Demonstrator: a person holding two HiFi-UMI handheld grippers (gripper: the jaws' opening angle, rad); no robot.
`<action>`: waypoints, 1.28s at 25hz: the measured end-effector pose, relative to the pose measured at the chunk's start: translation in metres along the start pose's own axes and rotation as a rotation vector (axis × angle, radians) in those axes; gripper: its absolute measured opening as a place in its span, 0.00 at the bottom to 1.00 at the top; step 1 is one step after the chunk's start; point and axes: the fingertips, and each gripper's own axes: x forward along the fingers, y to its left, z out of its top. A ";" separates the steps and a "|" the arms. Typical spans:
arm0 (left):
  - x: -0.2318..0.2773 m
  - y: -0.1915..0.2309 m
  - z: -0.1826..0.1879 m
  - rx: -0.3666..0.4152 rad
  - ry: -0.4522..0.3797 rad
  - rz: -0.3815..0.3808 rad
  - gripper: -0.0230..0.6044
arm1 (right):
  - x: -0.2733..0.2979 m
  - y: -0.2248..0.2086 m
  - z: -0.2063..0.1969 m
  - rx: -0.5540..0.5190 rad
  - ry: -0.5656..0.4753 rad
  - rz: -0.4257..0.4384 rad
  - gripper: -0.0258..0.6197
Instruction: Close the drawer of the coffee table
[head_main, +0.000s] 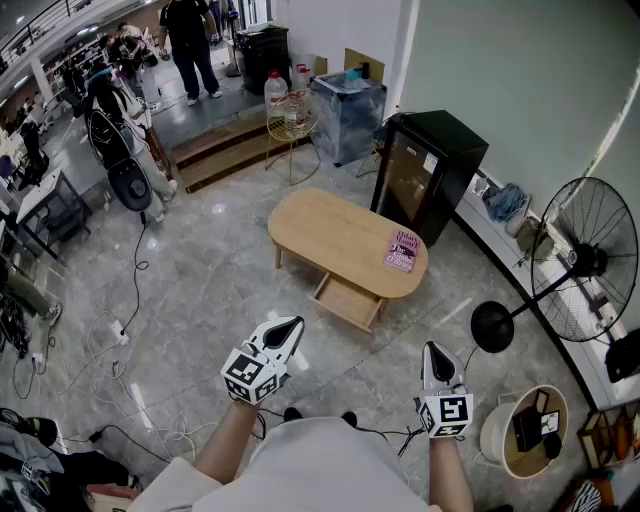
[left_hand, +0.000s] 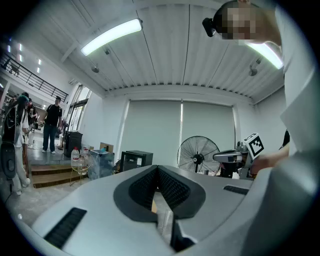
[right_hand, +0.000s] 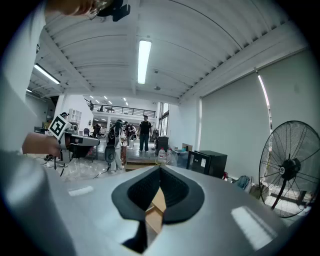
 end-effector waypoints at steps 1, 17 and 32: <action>0.001 -0.001 0.000 -0.001 0.001 0.000 0.05 | 0.000 -0.001 0.000 -0.001 0.000 0.000 0.06; 0.004 -0.011 -0.006 -0.008 0.014 -0.002 0.05 | -0.004 -0.005 -0.003 0.003 -0.005 0.011 0.06; 0.023 -0.041 -0.013 -0.021 0.042 0.027 0.05 | -0.010 -0.039 -0.011 0.023 0.001 0.042 0.06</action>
